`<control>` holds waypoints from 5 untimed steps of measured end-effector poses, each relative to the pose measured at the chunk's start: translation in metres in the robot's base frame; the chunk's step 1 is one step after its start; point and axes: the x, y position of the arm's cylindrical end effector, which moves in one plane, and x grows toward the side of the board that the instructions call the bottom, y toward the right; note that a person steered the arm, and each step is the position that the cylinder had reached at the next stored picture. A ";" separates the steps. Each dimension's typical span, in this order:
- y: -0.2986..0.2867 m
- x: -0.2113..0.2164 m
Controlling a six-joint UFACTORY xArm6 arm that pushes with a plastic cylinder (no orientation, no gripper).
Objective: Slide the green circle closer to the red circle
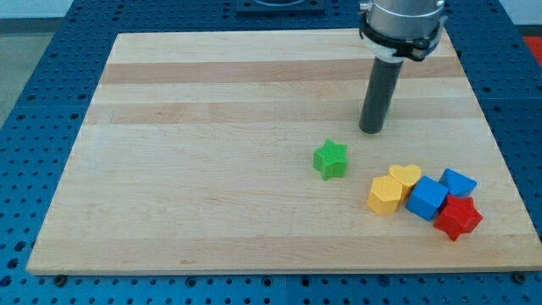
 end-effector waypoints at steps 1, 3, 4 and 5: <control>-0.011 -0.010; 0.004 -0.018; 0.030 -0.021; 0.052 -0.029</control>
